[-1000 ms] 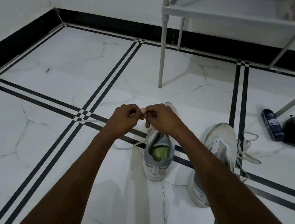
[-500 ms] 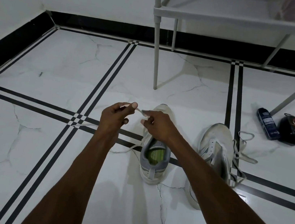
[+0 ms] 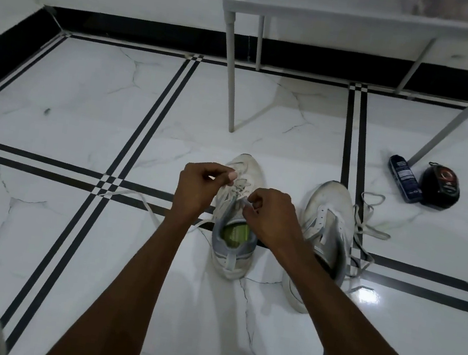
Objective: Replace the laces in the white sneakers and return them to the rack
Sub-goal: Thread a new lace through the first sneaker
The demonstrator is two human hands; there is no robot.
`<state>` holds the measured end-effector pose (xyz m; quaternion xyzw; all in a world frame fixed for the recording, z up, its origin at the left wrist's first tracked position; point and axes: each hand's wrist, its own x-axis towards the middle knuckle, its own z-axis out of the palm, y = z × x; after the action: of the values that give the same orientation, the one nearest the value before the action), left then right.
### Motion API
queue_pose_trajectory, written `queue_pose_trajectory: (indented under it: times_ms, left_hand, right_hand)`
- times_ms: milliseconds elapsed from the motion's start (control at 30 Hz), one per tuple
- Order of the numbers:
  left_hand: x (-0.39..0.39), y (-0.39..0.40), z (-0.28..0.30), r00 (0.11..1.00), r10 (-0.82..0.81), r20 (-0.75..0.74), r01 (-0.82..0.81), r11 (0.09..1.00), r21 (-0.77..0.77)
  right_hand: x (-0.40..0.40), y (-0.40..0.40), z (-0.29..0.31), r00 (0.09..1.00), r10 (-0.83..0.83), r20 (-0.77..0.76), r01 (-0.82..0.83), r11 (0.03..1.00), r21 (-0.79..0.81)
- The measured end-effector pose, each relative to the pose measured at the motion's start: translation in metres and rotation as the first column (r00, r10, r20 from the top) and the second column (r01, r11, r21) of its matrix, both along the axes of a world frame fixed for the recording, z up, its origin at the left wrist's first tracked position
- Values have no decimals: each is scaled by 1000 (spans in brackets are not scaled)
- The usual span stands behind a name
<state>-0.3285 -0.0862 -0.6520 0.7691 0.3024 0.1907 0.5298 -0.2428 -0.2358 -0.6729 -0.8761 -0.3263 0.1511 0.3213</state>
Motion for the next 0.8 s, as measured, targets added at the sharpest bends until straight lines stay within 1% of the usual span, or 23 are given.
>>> queue_pose_trajectory:
  times_ms: [33,67,100,167,200,267,300,333,400,467,633,800]
  left_hand:
    - [1,-2,-1,999,-35,-25,36,999,13]
    - [1,-4,-3,996,-69,-56,71,997,29]
    - [0,-5,-5,991,-97,-90,102,993,58]
    - [0,-8,-9,978,-128,-163,148,982,118]
    - [0,-10,-10,973,-127,-190,154,979,133]
    - [0,-16,-9,962,-105,-254,150,975,164]
    - [1,-19,-8,953,-86,-292,146,971,191]
    - [0,-22,-8,943,-60,-326,139,964,225]
    - [0,-28,-6,932,8,-363,110,947,303]
    - [0,-32,-5,929,49,-367,91,930,356]
    - [-1,-29,-5,919,83,-384,81,917,390]
    - [1,-32,-6,915,99,-390,86,899,430]
  right_hand:
    - [0,-1,-1,1000,6,29,-6,1000,3]
    - [2,-3,0,1000,2,21,-2,1000,25]
    - [5,-5,-1,999,-25,-31,27,998,59]
    - [14,-10,-3,972,-107,-208,131,986,108]
    - [18,-12,-4,938,-134,-319,181,976,121]
    - [26,-15,-7,833,-150,-533,252,960,125]
    - [29,-15,-7,780,-141,-610,269,955,122]
    - [31,-15,-6,747,-127,-653,269,956,121]
    - [33,-13,-3,726,-96,-681,254,957,136]
    - [33,-13,-2,697,-82,-712,263,953,148]
    - [33,-12,-1,606,-92,-790,317,939,134]
    - [33,-12,0,578,-94,-811,326,937,124]
